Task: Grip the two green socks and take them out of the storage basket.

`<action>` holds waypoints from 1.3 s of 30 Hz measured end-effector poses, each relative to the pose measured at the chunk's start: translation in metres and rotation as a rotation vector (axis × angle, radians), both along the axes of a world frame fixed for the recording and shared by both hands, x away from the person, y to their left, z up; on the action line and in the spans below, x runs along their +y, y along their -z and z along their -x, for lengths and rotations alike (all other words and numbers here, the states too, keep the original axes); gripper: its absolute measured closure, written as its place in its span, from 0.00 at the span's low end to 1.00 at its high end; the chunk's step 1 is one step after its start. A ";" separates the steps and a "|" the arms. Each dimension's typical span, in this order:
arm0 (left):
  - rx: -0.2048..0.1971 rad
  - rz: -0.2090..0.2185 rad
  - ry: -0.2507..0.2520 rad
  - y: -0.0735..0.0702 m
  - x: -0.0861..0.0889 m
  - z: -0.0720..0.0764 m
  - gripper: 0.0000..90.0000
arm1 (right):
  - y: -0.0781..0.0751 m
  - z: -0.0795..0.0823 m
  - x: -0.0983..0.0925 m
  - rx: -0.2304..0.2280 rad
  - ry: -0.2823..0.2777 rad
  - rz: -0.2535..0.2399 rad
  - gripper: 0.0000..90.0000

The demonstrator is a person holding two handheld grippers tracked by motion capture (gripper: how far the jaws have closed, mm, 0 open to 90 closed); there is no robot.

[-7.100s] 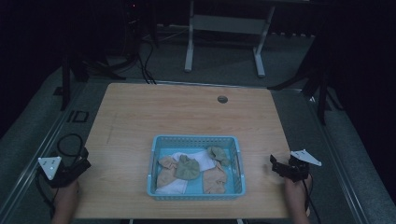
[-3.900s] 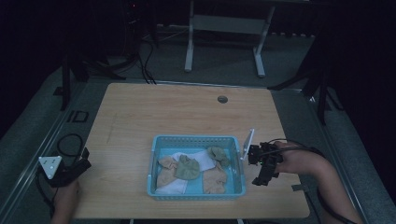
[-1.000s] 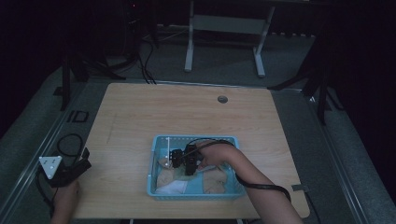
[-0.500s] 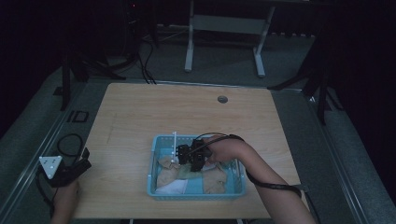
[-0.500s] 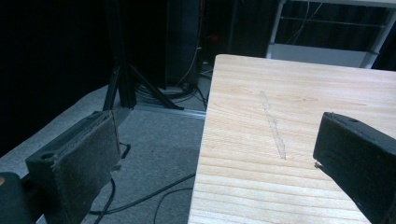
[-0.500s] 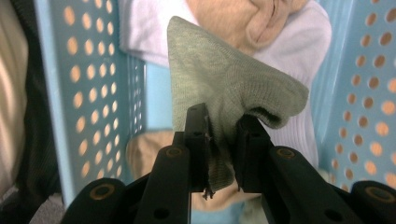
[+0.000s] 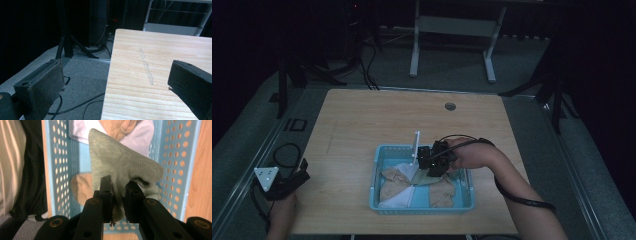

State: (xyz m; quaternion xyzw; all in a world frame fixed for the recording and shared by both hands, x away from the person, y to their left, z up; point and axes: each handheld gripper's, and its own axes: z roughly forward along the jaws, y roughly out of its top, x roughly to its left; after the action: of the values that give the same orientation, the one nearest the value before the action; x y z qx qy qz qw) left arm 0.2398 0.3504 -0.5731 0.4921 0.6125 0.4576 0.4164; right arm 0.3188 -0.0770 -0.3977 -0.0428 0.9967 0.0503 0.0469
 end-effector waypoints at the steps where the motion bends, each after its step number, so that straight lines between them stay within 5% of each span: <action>1: 0.000 0.000 0.000 0.000 0.000 0.000 0.01 | -0.003 0.001 -0.003 -0.003 0.000 -0.001 0.88; 11: 0.001 0.001 -0.001 0.000 0.000 0.000 0.01 | -0.028 0.002 -0.037 -0.049 0.052 -0.026 0.88; 23: 0.002 -0.002 -0.002 0.000 0.000 0.000 0.01 | -0.056 0.007 -0.116 -0.077 0.187 -0.096 0.88; 39: 0.003 -0.006 -0.003 0.000 -0.001 0.000 0.01 | -0.048 0.025 -0.199 -0.057 0.346 -0.074 0.88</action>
State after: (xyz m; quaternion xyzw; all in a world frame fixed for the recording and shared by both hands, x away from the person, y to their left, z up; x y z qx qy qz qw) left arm 0.2402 0.3499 -0.5730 0.4930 0.6127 0.4592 0.4132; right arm 0.2934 -0.2757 -0.3497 0.1296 0.9850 0.0769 0.0844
